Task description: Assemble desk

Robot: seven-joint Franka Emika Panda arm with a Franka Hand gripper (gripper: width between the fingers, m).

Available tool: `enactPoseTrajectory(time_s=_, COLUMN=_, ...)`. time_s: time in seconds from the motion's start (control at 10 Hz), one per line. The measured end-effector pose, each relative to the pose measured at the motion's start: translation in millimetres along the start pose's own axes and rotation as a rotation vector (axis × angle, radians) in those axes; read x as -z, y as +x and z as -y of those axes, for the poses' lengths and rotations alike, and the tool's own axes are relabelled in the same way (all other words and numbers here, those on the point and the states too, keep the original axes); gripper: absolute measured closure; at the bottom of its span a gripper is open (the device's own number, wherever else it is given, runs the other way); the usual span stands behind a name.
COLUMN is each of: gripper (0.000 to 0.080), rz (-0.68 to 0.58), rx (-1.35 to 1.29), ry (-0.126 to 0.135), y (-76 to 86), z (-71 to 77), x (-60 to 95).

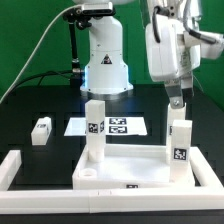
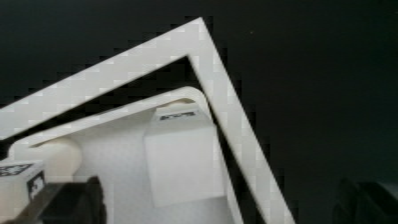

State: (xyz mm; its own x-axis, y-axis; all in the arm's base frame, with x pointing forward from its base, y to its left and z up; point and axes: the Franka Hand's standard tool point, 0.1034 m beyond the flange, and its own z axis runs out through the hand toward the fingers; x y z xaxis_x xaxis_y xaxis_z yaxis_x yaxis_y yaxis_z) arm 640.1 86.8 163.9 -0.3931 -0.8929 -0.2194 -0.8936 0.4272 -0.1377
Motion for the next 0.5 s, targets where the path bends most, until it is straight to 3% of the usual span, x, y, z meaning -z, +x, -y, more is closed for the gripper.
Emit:
enactPoseTrajectory(time_s=0.3, gripper=0.0151, rz=-0.002, rx=0.009, ry=-0.001, y=1.6, z=0.2, x=-0.8)
enactPoseTrajectory(time_s=0.4, gripper=0.0151, rz=0.003, rx=0.131, ry=-0.011, y=10.4, z=4.1, x=6.1)
enactPoseTrajectory(time_s=0.5, gripper=0.0151, rz=0.019, rx=0.177, ry=0.010, y=26.2, z=10.0, x=21.0)
